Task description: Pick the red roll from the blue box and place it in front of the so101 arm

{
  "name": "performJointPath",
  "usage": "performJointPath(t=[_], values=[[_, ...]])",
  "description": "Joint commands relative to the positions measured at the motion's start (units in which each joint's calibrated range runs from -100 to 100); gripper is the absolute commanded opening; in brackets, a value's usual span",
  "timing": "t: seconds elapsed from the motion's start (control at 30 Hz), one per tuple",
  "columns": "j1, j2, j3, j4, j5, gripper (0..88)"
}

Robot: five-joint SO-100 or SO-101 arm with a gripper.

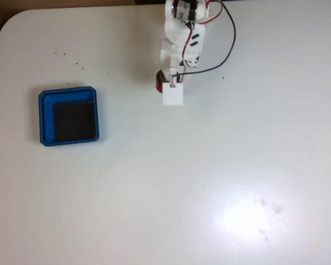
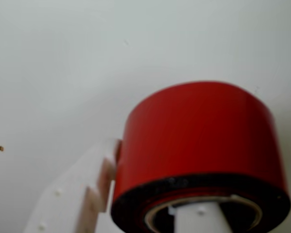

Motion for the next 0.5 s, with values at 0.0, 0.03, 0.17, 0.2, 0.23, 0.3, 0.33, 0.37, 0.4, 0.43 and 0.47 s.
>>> performJointPath(t=[0.0, 0.03, 0.17, 0.2, 0.23, 0.3, 0.33, 0.37, 0.4, 0.43, 0.47], values=[[-7.0, -1.9, 5.3, 0.4, 0.2, 1.0], [-8.2, -1.7, 5.5, 0.4, 0.2, 1.0], [-11.4, 1.8, 5.2, -0.7, 0.0, 1.0], [-11.9, 3.5, 5.2, -2.5, -0.3, 1.0], [-12.1, 5.5, 5.2, -5.0, -0.4, 1.0], [-12.0, 9.9, 5.2, -11.6, -0.4, 1.0], [-11.8, 12.2, 5.2, -14.7, -0.4, 1.0], [-11.6, 14.2, 5.2, -17.5, -0.4, 1.0], [-11.6, 16.2, 5.2, -19.4, -0.4, 1.0], [-11.6, 17.8, 5.2, -21.0, -0.4, 1.0], [-11.6, 19.1, 5.2, -21.9, -0.2, 1.0]])
